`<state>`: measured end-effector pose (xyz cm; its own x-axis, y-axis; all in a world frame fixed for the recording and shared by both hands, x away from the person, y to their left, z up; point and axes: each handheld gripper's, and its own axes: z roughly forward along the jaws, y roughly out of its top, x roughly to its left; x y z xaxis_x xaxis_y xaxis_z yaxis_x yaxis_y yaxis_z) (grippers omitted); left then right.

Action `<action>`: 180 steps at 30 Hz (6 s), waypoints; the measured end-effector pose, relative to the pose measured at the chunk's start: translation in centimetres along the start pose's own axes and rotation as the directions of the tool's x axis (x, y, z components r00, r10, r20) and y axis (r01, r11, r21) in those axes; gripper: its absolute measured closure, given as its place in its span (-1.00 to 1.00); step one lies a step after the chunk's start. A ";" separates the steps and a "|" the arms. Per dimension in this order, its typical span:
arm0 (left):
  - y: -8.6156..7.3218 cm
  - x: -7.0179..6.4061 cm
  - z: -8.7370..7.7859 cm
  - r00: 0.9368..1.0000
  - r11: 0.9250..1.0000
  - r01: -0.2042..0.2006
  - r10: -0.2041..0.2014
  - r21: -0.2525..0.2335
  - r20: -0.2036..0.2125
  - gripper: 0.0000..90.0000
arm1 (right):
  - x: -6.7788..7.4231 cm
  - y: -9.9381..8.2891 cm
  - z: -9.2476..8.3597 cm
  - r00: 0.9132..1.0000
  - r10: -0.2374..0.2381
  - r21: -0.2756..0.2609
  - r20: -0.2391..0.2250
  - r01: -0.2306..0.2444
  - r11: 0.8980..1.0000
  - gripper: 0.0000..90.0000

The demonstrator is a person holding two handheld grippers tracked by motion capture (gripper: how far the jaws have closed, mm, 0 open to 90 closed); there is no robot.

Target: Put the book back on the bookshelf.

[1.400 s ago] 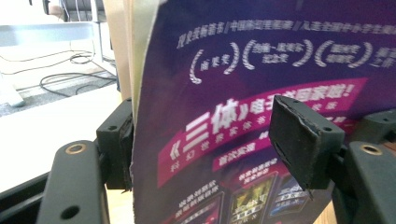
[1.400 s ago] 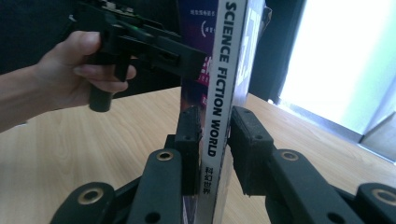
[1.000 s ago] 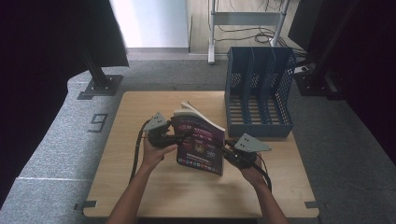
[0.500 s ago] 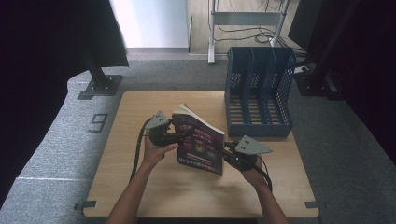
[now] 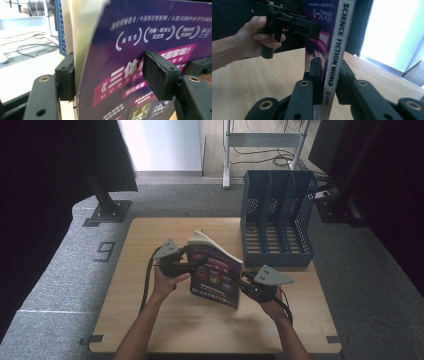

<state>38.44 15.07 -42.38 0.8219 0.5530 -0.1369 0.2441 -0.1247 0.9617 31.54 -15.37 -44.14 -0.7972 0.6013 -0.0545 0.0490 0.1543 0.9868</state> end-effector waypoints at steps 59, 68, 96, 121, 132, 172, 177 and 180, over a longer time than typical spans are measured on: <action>0.1 0.1 0.8 1.000 0.999 -0.031 0.031 0.012 0.004 -0.63 | 0.0 0.5 0.5 0.999 -0.049 -0.013 -0.005 0.049 0.999 0.63; 0.1 0.1 0.7 1.000 1.000 -0.026 0.026 0.016 0.009 -0.62 | 0.0 1.3 1.9 0.999 -0.042 0.012 0.027 0.042 0.999 0.62; -1.1 -0.2 -0.7 0.997 0.998 -0.009 0.013 0.060 -0.078 -0.63 | -0.5 1.4 2.2 0.989 0.119 0.009 0.091 -0.121 0.993 0.81; -5.9 0.7 -3.4 0.983 0.989 0.075 -0.051 0.130 -0.179 -0.62 | -1.0 2.2 1.2 0.979 0.127 -0.041 0.158 -0.122 0.992 0.81; -6.4 1.2 -3.6 0.980 0.985 0.093 -0.065 0.145 -0.186 -0.62 | -1.5 3.3 0.9 0.975 0.132 -0.057 0.177 -0.124 0.991 0.81; -6.7 1.3 -4.0 0.982 0.983 0.120 -0.096 0.141 -0.162 -0.61 | -4.2 6.7 -2.1 0.944 0.173 -0.175 0.282 -0.127 0.976 0.81; -6.7 1.3 -4.2 0.982 0.984 0.118 -0.095 0.135 -0.165 -0.60 | -4.4 7.1 -2.7 0.939 0.182 -0.193 0.292 -0.129 0.973 0.81; -6.7 1.3 -4.1 0.982 0.983 0.120 -0.097 0.137 -0.164 -0.60 | -4.6 7.3 -3.1 0.937 0.180 -0.198 0.299 -0.124 0.972 0.81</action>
<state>35.80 20.04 -48.04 0.6984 0.6902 -0.1890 0.4093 -0.1687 0.8967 33.65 -19.43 -36.17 -0.5581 0.8258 0.0811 0.0273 -0.0795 0.9965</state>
